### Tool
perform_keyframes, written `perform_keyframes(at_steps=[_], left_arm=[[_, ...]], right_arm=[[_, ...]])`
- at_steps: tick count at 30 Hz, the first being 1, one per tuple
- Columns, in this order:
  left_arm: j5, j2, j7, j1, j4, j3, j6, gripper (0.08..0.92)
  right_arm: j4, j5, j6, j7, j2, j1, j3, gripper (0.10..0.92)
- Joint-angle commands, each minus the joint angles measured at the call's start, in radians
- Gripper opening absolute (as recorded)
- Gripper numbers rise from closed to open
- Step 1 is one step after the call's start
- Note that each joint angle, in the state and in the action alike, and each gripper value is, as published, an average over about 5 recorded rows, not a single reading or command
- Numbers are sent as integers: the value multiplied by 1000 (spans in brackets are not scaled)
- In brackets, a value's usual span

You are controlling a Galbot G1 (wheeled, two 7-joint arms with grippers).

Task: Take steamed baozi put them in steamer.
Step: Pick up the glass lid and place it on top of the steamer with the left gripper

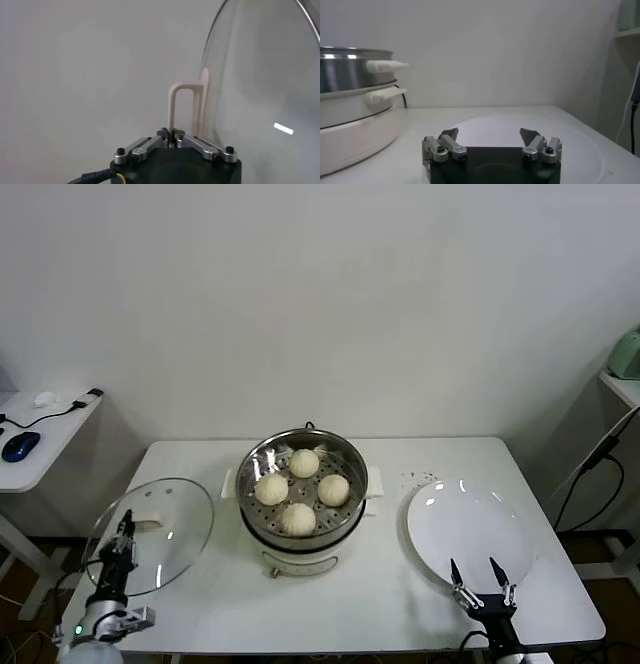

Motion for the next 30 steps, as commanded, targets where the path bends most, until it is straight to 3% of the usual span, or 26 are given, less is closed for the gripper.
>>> perform_keyframes(at_steps=[1, 9, 18, 24, 30], left_arm=[[-121, 61, 138, 46, -214, -59, 12, 142], [-166, 118, 386, 7, -449, -34, 256, 142], [91, 79, 522, -98, -586, 302, 460, 142], [277, -28, 586, -185, -562, 547, 529, 142], [404, -165, 603, -256, -495, 669, 588, 142]], right_arm=[[18, -15, -28, 6, 1, 0, 1, 823], [34, -104, -67, 33, 11, -2, 0, 823], [29, -126, -48, 42, 20, 0, -7, 823], [12, -121, -17, 55, 15, -9, -24, 823], [-11, -118, 3, 64, 14, -13, -36, 823]])
